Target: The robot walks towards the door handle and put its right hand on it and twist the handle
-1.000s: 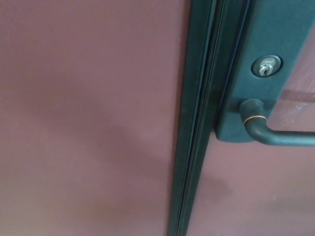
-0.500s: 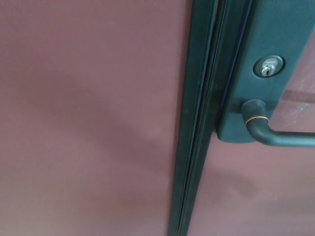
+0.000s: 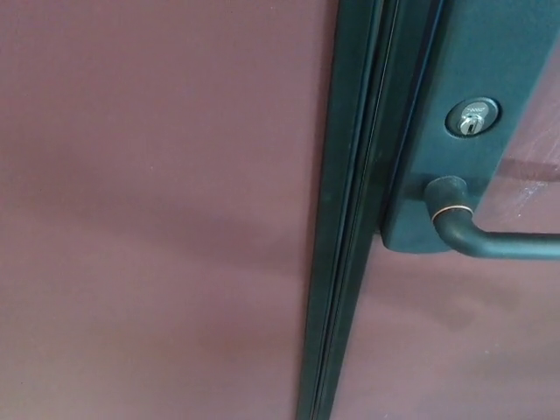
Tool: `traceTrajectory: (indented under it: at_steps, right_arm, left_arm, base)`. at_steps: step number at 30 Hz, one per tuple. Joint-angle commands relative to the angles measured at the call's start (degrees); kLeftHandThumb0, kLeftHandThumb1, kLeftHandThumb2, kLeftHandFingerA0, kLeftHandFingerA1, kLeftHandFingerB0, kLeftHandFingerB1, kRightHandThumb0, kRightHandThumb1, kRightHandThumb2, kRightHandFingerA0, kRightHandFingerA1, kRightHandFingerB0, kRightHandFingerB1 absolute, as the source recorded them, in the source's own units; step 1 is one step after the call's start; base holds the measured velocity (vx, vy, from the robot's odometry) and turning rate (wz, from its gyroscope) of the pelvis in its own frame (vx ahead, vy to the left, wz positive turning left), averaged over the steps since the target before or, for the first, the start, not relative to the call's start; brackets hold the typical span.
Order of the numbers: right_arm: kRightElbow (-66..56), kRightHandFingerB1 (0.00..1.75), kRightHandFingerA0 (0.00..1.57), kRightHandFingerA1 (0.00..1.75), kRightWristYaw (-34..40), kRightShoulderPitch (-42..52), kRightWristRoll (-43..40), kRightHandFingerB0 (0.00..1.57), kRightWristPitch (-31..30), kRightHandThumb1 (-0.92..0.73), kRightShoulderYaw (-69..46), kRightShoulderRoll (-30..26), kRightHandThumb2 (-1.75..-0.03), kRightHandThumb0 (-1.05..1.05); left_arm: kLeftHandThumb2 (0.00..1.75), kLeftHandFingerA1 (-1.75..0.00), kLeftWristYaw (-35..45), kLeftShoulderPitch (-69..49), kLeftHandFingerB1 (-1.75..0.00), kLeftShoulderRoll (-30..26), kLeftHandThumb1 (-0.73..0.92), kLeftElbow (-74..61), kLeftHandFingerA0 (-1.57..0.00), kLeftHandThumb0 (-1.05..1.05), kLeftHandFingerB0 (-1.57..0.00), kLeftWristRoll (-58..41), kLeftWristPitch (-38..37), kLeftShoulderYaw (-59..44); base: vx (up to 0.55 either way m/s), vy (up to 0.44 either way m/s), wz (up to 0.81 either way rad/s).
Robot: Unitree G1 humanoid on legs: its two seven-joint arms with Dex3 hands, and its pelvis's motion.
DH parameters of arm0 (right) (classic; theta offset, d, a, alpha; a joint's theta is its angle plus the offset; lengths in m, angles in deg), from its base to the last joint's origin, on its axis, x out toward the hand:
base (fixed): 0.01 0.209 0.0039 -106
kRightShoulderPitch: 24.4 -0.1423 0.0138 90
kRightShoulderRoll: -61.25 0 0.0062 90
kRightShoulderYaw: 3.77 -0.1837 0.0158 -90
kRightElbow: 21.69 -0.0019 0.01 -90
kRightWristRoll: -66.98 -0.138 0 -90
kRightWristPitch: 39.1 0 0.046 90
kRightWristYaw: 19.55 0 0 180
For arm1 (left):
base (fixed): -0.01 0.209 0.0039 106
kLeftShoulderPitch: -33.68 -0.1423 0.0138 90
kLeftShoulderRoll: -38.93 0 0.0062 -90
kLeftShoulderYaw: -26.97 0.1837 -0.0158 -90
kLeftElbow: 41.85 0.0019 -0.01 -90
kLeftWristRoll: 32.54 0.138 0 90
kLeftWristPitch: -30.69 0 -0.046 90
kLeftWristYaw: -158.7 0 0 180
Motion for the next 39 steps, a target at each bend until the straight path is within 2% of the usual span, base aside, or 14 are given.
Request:
traceTrajectory:
  at_steps: [1, 5, 6, 9, 13, 16, 21, 24, 27, 28, 32, 34, 37, 39]
  right_arm:
    - [-22.92, 0.48, 0.65, 0.56, -1.87, 6.45, -9.02, 0.55, -5.72, -0.62, -7.70, -2.75, -0.58, -0.14]
    - [-30.57, 0.51, 0.65, 0.59, -2.92, 7.44, -12.95, 0.58, -7.79, -0.62, -11.06, -3.88, -0.57, -0.16]
    - [-33.51, 0.55, 0.67, 0.70, -3.09, 6.91, -14.42, 0.62, -7.60, -0.56, -12.50, -4.78, -0.58, -0.31]
    - [-41.82, 0.57, 0.65, 0.75, -5.03, 4.99, -20.31, 0.63, -7.26, -0.55, -17.10, -8.70, -0.57, -0.40]
    - [-43.34, 0.57, 0.65, 0.75, -5.54, 4.75, -20.94, 0.63, -8.89, -0.55, -18.14, -8.70, -0.57, -0.40]
    - [-57.49, 0.58, 0.63, 0.73, -5.51, 5.24, -31.32, 0.62, -13.72, -0.54, -22.36, -14.78, -0.56, -0.50]
    - [-61.65, 0.57, 0.65, 0.74, -5.88, 1.37, -33.90, 0.62, -15.31, -0.51, -21.90, -19.37, -0.57, -0.52]
    - [-61.64, 0.52, 0.73, 0.64, -13.47, -1.23, -38.44, 0.67, -18.66, -0.46, -22.42, -29.05, -0.54, -0.48]
    - [-61.67, 0.52, 0.73, 0.64, -13.90, -1.13, -39.32, 0.67, -19.44, -0.46, -22.88, -29.99, -0.54, -0.48]
    - [-60.51, 0.51, 0.77, 0.60, -18.37, -3.85, -39.09, 0.70, -22.38, -0.43, -22.68, -38.13, -0.53, -0.46]
    - [-60.07, 0.50, 0.77, 0.60, -19.27, -4.97, -39.74, 0.70, -24.02, -0.42, -22.40, -41.11, -0.53, -0.46]
    - [-58.00, 0.48, 0.78, 0.56, -20.51, -11.31, -38.81, 0.73, -26.44, -0.40, -17.05, -48.59, -0.53, -0.48]
    - [-57.22, 0.48, 0.78, 0.56, -21.21, -12.94, -38.74, 0.73, -27.33, -0.40, -15.91, -50.07, -0.53, -0.48]
    - [-55.68, 0.47, 0.77, 0.55, -24.80, -17.29, -39.45, 0.71, -30.44, -0.41, -11.07, -58.09, -0.53, -0.45]
  left_arm:
    - [0.55, -0.44, 0.17, 0.53, -0.37, -1.19, 0.50, -0.34, -0.59, -0.23, -0.43, -0.20, -0.75, -0.56]
    - [0.55, -0.44, 0.16, 0.37, -0.37, -1.49, 0.50, -0.27, -0.59, -0.23, -0.43, -0.30, -0.62, -0.73]
    - [0.55, -0.44, 0.09, 0.50, -0.37, -1.54, 0.50, -0.21, -0.59, -0.24, -0.43, -0.46, -0.49, -0.91]
    - [0.56, -0.44, 0.23, 0.70, -0.37, -1.71, 0.50, -0.22, -0.60, -0.24, -0.43, -0.89, -0.14, -1.48]
    - [0.56, -0.44, 0.26, 0.75, -0.37, -1.63, 0.50, -0.22, -0.60, -0.24, -0.43, -0.74, -0.11, -1.71]
    - [0.55, -0.45, 1.01, -0.46, -0.37, -1.91, 0.50, -0.16, -0.61, -0.24, -0.44, -1.11, -1.00, -2.38]
    - [0.55, -0.45, 1.14, 0.01, -0.37, -2.41, 0.50, -0.46, -0.61, -0.24, -0.44, -1.29, -1.41, -2.90]
    - [0.56, -0.44, 1.29, 0.53, -0.37, -2.67, 0.50, -0.41, -0.60, -0.24, -0.44, -1.12, -0.82, -2.97]
    - [0.56, -0.44, 1.33, 0.47, -0.37, -2.67, 0.50, -0.43, -0.60, -0.24, -0.44, -1.04, -0.86, -3.01]
    - [0.56, -0.44, 1.39, 1.12, -0.38, -2.86, 0.50, -0.52, -0.61, -0.25, -0.45, -0.90, -0.68, -2.89]
    - [0.56, -0.44, 1.15, 1.36, -0.38, -2.86, 0.50, -0.42, -0.61, -0.25, -0.45, -0.73, -0.56, -2.83]
    - [0.55, -0.45, 1.28, 3.07, -0.38, -2.82, 0.50, -0.20, -0.62, -0.25, -0.45, -0.76, 0.33, -2.89]
    - [0.55, -0.45, 1.37, 3.12, -0.38, -2.80, 0.50, -0.19, -0.62, -0.25, -0.45, -0.79, 0.34, -2.93]
    - [0.55, -0.45, 1.72, 2.56, -0.38, -3.28, 0.50, -0.60, -0.62, -0.25, -0.46, -0.56, -0.92, -2.71]
  base:
    - [0.00, 0.000, 0.00]
    - [0.00, 0.000, 0.00]
    - [0.00, 0.000, 0.00]
    - [0.00, 0.000, 0.00]
    - [0.00, 0.000, 0.00]
    - [0.00, 0.000, 0.00]
    - [0.00, 0.000, 0.00]
    - [0.00, 0.000, 0.00]
    - [0.00, 0.000, 0.00]
    - [0.00, 0.000, 0.00]
    - [0.00, 0.000, 0.00]
    - [0.00, 0.000, 0.00]
    - [0.00, 0.000, 0.00]
    - [0.00, 0.000, 0.00]
